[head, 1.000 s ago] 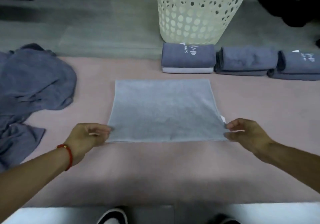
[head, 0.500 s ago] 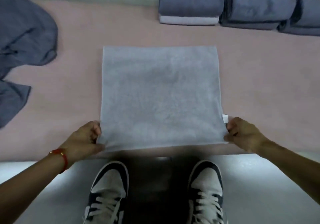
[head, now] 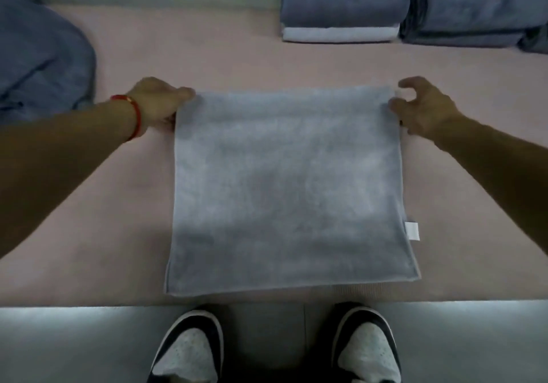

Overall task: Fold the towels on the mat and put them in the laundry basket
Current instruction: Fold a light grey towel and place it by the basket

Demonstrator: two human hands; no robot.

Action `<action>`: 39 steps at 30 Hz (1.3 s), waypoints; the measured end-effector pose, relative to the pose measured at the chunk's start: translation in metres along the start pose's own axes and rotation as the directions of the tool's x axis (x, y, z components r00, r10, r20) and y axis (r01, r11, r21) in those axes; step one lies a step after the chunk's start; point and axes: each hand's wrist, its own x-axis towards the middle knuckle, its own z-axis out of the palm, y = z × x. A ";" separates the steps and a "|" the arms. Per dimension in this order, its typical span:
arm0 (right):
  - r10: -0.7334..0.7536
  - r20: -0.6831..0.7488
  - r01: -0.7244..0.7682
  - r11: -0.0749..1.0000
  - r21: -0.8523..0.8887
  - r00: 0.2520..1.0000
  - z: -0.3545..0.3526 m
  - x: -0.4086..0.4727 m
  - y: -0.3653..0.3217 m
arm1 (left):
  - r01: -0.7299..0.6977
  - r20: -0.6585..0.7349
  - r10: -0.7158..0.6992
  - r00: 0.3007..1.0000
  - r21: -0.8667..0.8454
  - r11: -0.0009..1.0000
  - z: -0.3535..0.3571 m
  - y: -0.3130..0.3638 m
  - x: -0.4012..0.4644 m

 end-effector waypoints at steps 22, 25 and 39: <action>0.054 -0.025 -0.052 0.995 0.089 0.998 0.011 -0.007 0.009 | -0.038 -0.217 0.006 0.976 -0.147 0.988 0.025 -0.044 -0.035; 0.077 -0.061 -0.069 0.991 0.118 0.995 -0.002 0.002 -0.002 | -0.063 -0.236 0.015 0.972 -0.197 0.978 0.009 -0.034 -0.021; 0.117 -0.076 -0.016 0.637 0.771 0.990 -0.017 0.039 -0.022 | 0.033 -0.012 -0.052 0.999 -0.631 0.775 -0.013 0.020 0.036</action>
